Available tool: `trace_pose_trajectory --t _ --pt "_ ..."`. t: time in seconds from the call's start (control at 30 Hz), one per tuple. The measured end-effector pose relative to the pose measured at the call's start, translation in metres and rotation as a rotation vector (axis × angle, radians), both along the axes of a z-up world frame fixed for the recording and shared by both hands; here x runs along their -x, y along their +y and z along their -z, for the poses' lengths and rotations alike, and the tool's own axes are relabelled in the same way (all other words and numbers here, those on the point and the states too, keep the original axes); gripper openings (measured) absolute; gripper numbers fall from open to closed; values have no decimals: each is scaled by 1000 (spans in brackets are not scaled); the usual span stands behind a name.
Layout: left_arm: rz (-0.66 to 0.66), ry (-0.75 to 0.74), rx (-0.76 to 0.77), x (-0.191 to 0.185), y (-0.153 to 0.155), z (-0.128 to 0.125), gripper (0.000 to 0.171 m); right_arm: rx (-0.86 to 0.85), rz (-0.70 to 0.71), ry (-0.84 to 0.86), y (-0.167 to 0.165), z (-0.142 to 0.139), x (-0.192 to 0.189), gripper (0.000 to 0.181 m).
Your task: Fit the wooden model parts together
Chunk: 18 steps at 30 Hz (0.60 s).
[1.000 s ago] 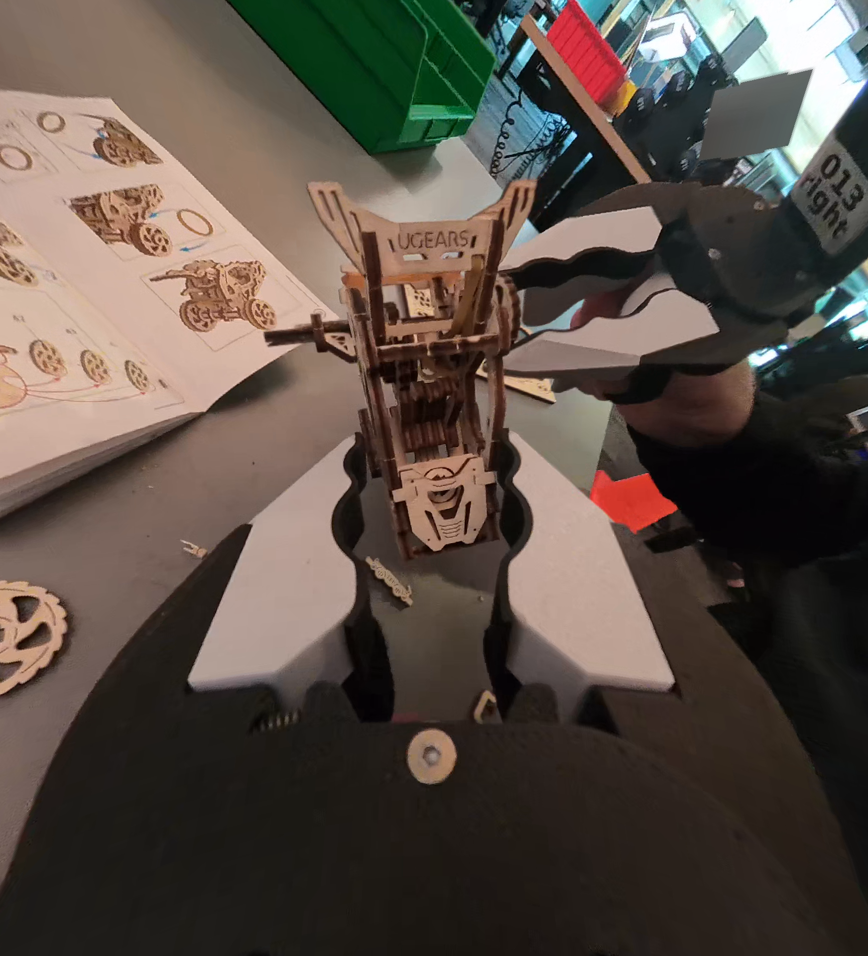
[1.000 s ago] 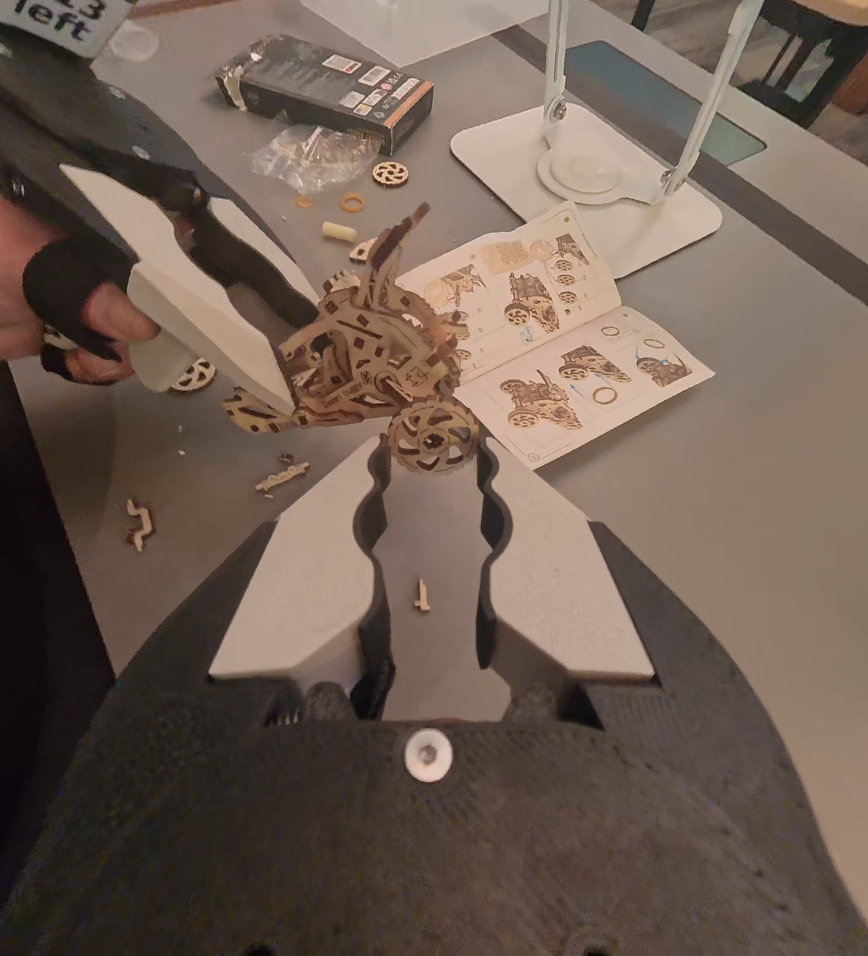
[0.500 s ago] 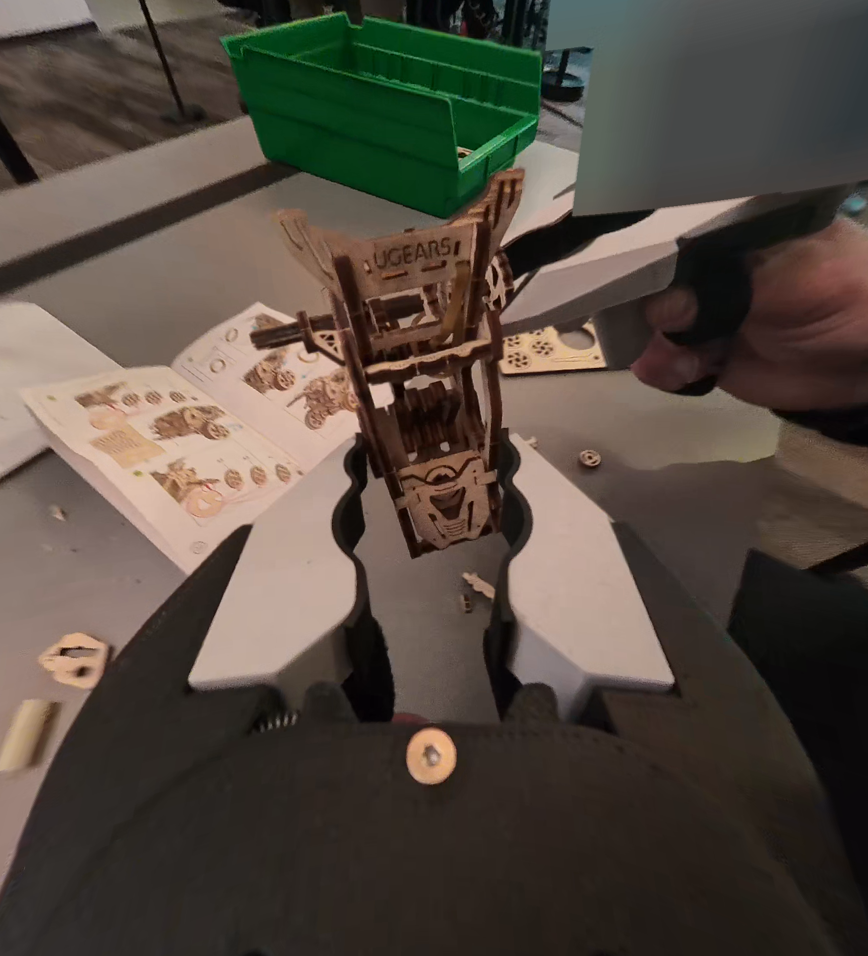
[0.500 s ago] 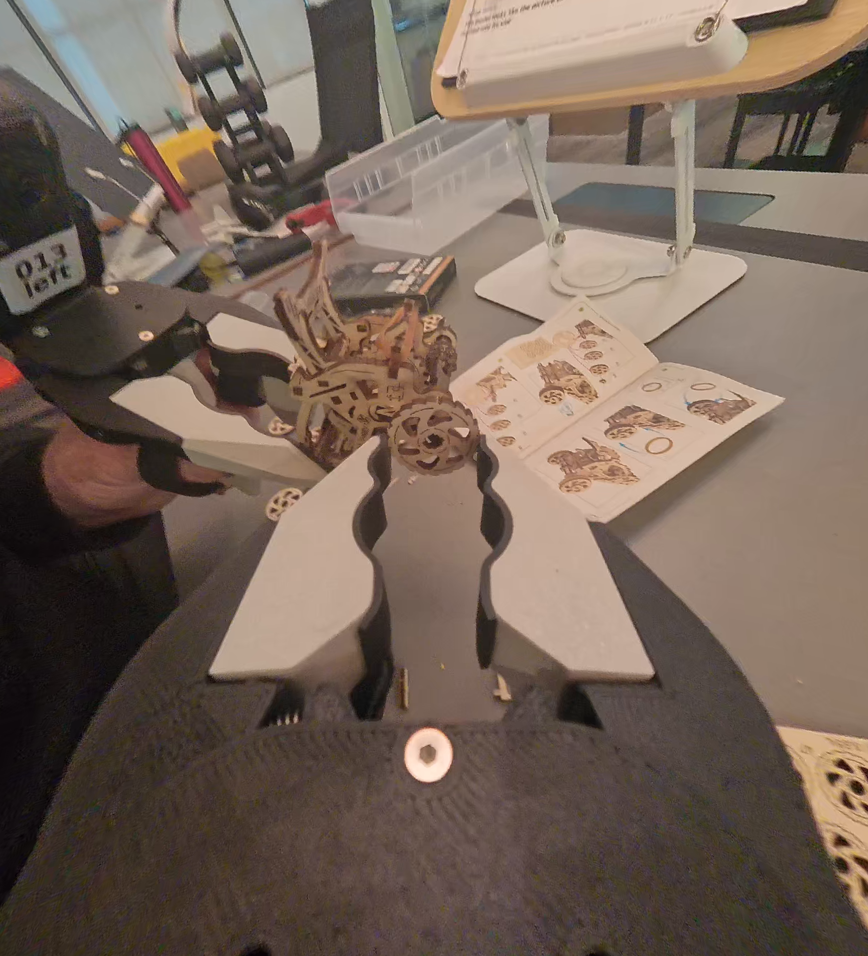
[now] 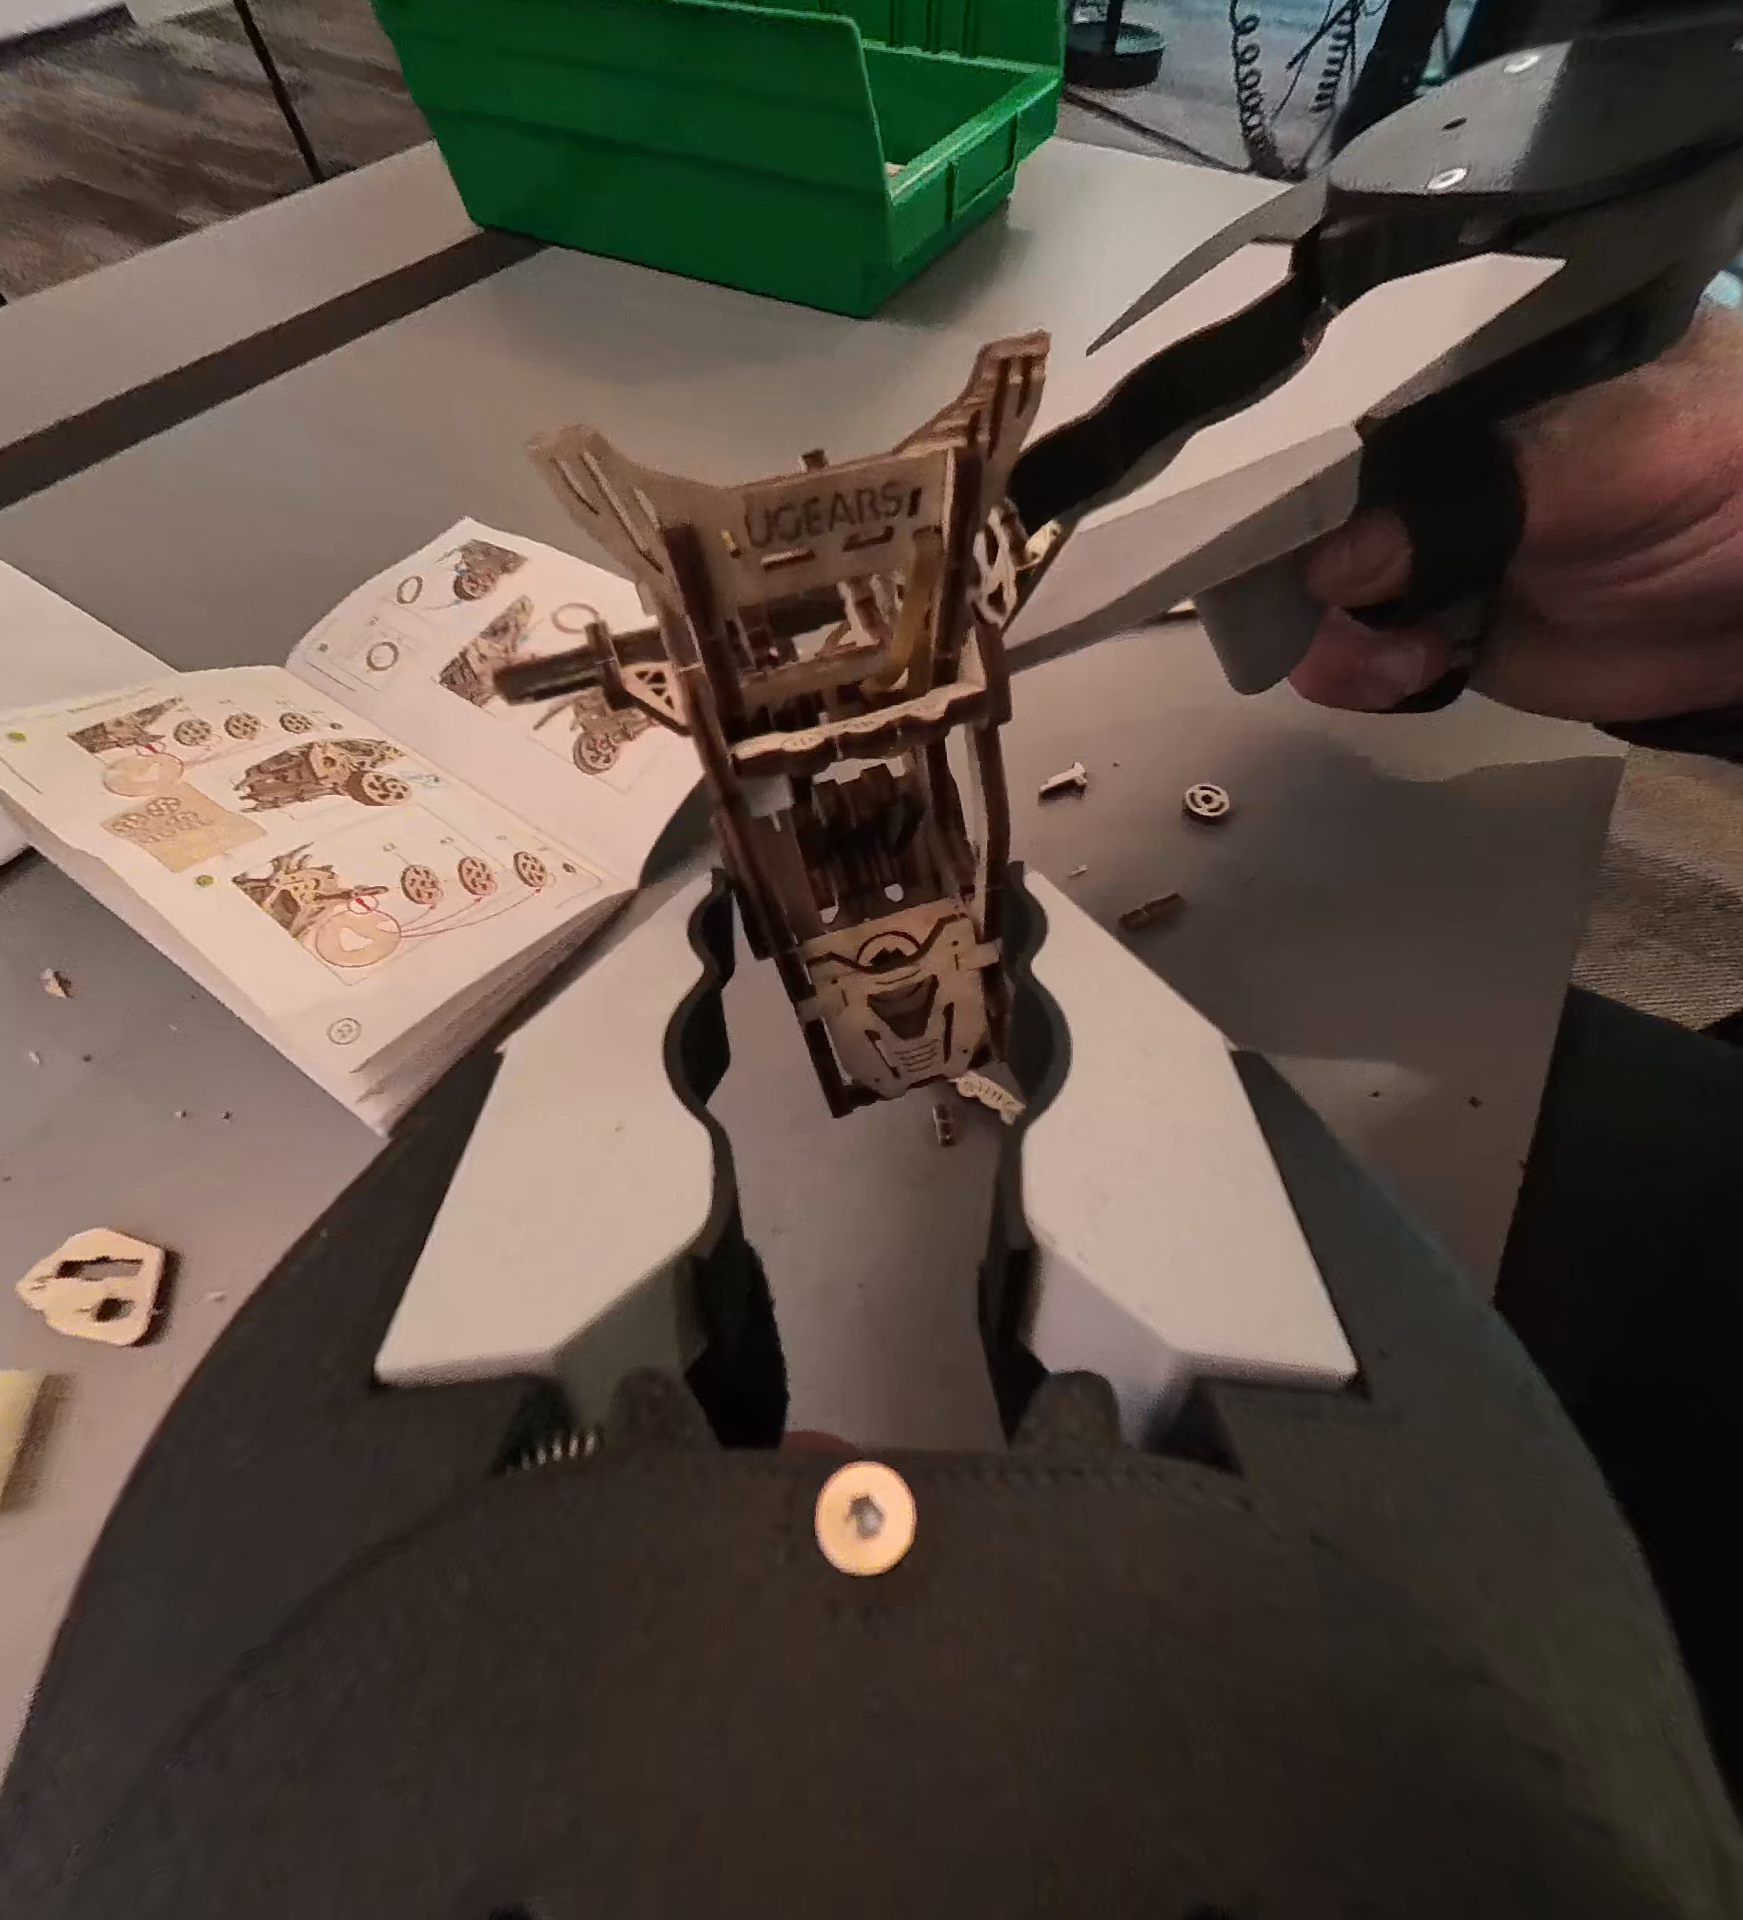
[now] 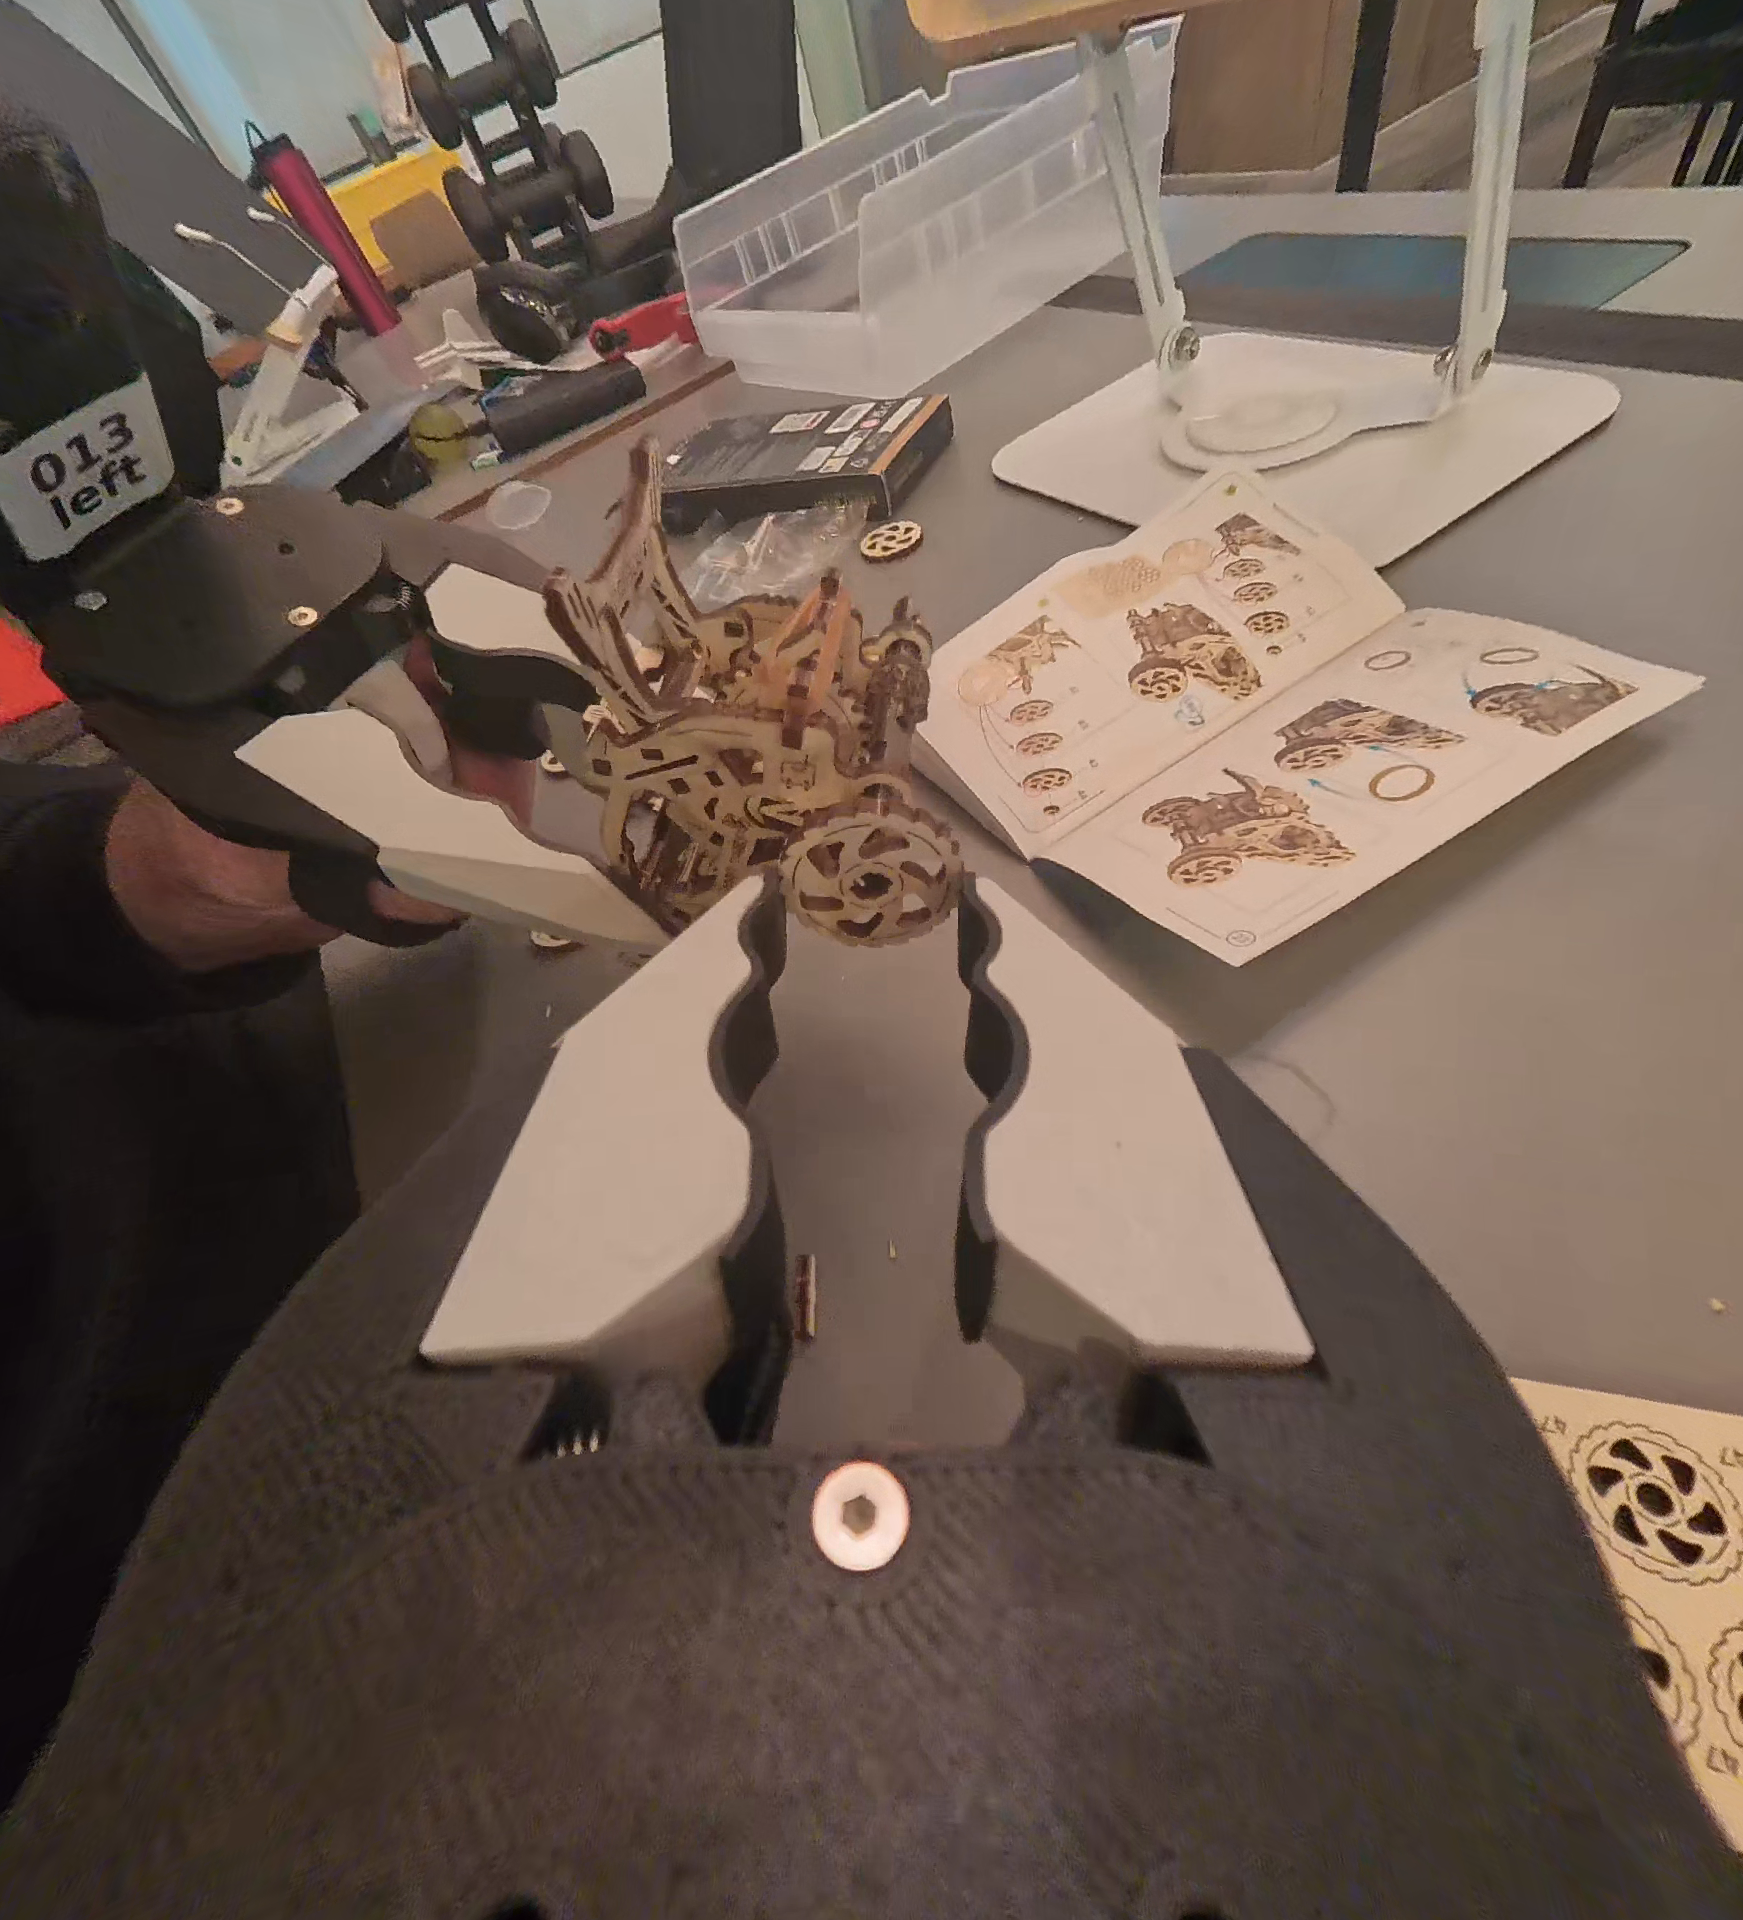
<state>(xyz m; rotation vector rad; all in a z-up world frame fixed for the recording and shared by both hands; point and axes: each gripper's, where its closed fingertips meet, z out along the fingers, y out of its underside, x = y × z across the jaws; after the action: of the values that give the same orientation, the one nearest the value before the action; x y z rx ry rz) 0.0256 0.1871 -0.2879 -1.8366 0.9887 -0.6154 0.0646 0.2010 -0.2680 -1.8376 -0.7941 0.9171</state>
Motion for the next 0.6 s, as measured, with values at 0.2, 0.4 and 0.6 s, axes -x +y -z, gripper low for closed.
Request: trace_pose_trajectory --t 0.2,0.4,0.6 --pt "40 -32 113 -4 -6 16 65 -14 -9 -46 -3 12 1 30" --pt "62 -24 219 1 1 23 107 -15 -14 -69 -3 21 1 31" --pt "155 4 450 -7 13 40 123 15 -19 -93 -3 30 0 30"
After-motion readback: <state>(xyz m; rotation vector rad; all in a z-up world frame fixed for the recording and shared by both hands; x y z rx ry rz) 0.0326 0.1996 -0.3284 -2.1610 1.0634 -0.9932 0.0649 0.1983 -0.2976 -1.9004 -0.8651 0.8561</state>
